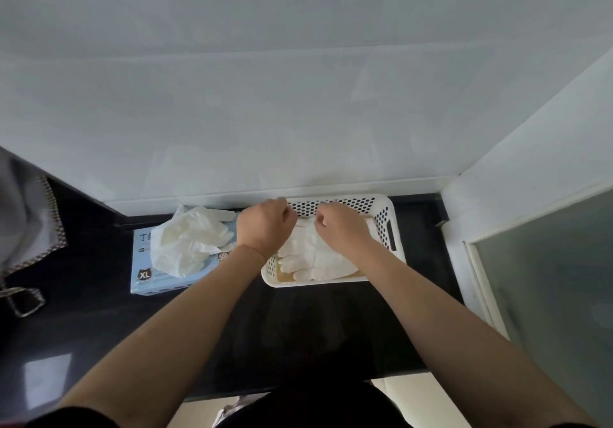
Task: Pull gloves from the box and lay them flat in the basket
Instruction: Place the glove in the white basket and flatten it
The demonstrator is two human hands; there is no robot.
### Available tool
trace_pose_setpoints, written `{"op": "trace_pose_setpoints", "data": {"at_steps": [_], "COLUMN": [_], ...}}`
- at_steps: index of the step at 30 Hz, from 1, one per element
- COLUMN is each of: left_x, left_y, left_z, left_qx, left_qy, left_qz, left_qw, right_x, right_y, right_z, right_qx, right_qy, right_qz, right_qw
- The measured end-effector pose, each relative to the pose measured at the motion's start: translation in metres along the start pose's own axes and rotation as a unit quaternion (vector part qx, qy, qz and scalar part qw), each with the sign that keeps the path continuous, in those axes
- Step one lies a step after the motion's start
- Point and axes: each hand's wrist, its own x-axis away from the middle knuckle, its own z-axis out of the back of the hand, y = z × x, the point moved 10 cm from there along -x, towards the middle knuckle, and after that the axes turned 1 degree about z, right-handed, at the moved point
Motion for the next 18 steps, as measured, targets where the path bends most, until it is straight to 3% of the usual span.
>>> {"op": "trace_pose_setpoints", "data": {"at_steps": [3, 8, 14, 18], "left_x": [0.0, 0.013, 0.033, 0.039], "left_y": [-0.039, -0.123, -0.2, -0.227], "left_z": [0.036, 0.055, 0.056, 0.054], "left_qx": [0.008, -0.054, -0.056, 0.016], "left_qy": [0.058, -0.001, -0.064, -0.115], "left_qz": [0.009, 0.056, 0.115, 0.16], "left_qw": [0.998, 0.997, 0.99, 0.98], "right_x": [-0.008, -0.016, -0.017, -0.014], "right_y": [-0.055, -0.134, -0.183, -0.19], "right_z": [-0.005, -0.04, -0.082, -0.087], "right_qx": [-0.078, -0.146, -0.15, -0.054], "right_qy": [-0.003, -0.032, -0.123, -0.129], "right_qz": [0.034, 0.044, -0.001, -0.006], "right_qw": [0.996, 0.988, 0.981, 0.99]}}
